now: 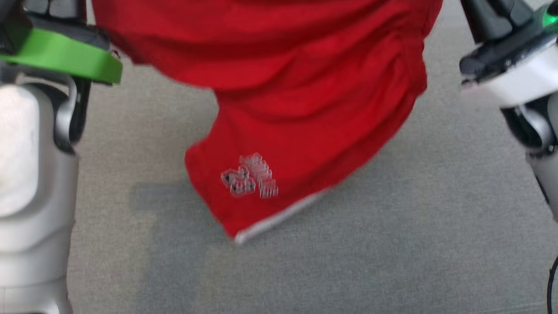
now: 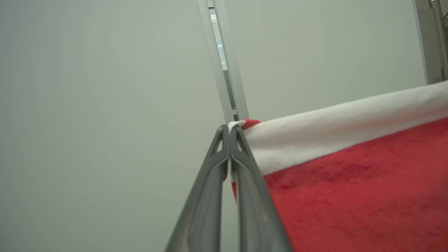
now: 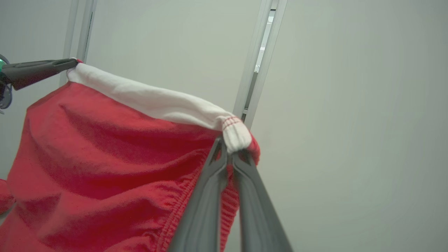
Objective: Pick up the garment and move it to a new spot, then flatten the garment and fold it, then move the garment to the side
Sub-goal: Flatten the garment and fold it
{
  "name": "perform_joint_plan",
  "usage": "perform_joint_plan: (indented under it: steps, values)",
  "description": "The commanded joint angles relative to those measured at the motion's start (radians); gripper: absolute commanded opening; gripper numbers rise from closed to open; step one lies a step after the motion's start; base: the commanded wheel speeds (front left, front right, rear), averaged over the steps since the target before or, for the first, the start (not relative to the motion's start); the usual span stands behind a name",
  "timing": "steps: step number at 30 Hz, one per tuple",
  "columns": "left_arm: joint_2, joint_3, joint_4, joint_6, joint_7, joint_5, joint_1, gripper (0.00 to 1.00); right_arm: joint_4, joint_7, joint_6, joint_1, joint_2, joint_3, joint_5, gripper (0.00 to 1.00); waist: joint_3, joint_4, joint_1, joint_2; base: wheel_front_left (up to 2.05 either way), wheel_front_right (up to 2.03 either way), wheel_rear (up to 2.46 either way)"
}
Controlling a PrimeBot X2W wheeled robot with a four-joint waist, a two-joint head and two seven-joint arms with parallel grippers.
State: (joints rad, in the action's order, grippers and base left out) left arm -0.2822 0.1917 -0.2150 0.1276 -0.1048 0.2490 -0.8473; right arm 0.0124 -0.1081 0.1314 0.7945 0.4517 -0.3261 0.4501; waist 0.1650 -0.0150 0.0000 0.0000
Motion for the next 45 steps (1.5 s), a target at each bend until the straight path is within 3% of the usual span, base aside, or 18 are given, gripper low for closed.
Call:
perform_joint_plan:
  steps: [1,9,14,22,31,39,45]
  values:
    - [0.005,-0.007,-0.043,-0.009,-0.026,-0.008,-0.063,0.00,-0.044,-0.022,-0.001,0.059,0.006,-0.017,-0.019,0.00,0.098,0.003,0.0000,0.0000,0.00,0.00,0.00]
    - [0.037,-0.025,-0.244,-0.069,-0.142,-0.052,-0.313,0.00,-0.324,-0.138,-0.001,0.368,-0.013,-0.097,-0.124,0.00,0.201,0.024,0.0000,0.0000,0.00,0.00,0.00]
    - [0.067,-0.026,-0.332,-0.058,-0.159,-0.031,-0.260,0.00,-0.435,-0.157,-0.001,0.398,-0.031,-0.152,-0.121,0.00,0.211,0.039,0.0000,0.0000,0.00,0.00,0.00]
    - [0.132,-0.116,-0.323,-0.060,-0.160,0.026,0.081,0.00,-0.451,-0.158,-0.002,0.123,-0.050,-0.213,-0.058,0.00,0.191,0.030,0.0000,0.0000,0.00,0.00,0.00]
    - [0.200,-0.230,-0.299,-0.044,-0.161,0.036,0.500,0.00,-0.391,-0.158,-0.003,-0.278,-0.077,-0.180,-0.003,0.00,0.089,0.022,0.0000,0.0000,0.00,0.00,0.00]
    - [0.225,-0.223,-0.304,-0.038,-0.161,0.019,0.761,0.00,-0.358,-0.158,-0.003,-0.539,-0.108,-0.145,0.006,0.00,-0.032,0.029,0.0000,0.0000,0.00,0.00,0.00]
    - [0.225,-0.199,-0.287,-0.068,-0.161,0.072,0.892,0.00,-0.336,-0.158,-0.003,-0.680,-0.114,-0.138,0.012,0.00,-0.097,0.032,0.0000,0.0000,0.00,0.00,0.00]
